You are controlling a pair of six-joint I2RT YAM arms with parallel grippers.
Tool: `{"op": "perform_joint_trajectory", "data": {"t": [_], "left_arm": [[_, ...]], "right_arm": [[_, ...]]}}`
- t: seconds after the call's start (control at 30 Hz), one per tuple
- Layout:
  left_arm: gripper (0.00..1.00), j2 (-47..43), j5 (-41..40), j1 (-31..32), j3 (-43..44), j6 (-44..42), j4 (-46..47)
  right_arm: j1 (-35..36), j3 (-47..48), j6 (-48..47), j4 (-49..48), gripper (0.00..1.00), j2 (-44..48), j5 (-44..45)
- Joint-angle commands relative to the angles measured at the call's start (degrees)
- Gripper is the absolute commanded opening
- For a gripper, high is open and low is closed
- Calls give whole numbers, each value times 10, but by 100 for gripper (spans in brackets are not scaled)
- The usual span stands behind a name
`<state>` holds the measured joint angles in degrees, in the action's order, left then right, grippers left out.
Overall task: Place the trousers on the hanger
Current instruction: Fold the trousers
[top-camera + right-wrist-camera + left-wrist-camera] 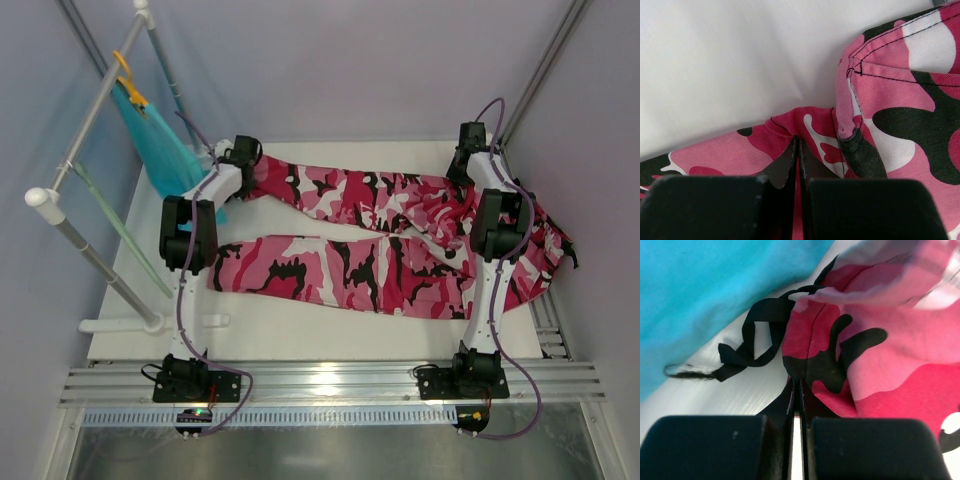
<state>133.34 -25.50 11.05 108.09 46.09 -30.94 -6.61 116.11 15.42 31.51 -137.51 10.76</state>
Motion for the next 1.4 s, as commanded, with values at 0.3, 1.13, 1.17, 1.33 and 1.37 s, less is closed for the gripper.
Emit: {"op": "perform_joint_trajectory", "data": {"t": [0.3,1.13,1.17,1.33,1.37], "left_arm": [[0,-29,-93,-19,59,-37,-133],[54,-76,-72,7,70,-85,-147],[57,-83,-44,22,67,-92,-145],[69,-156,71,71,-6,-95,-100],[71,-166,99,85,-17,-93,-95]], "right_arm": [[-11,7,11,2,4,29,15],[5,-132,37,10,40,173,-76],[5,-159,45,1,48,196,-87],[9,-325,80,-12,68,376,-95],[9,-340,80,-6,69,395,-94]]}}
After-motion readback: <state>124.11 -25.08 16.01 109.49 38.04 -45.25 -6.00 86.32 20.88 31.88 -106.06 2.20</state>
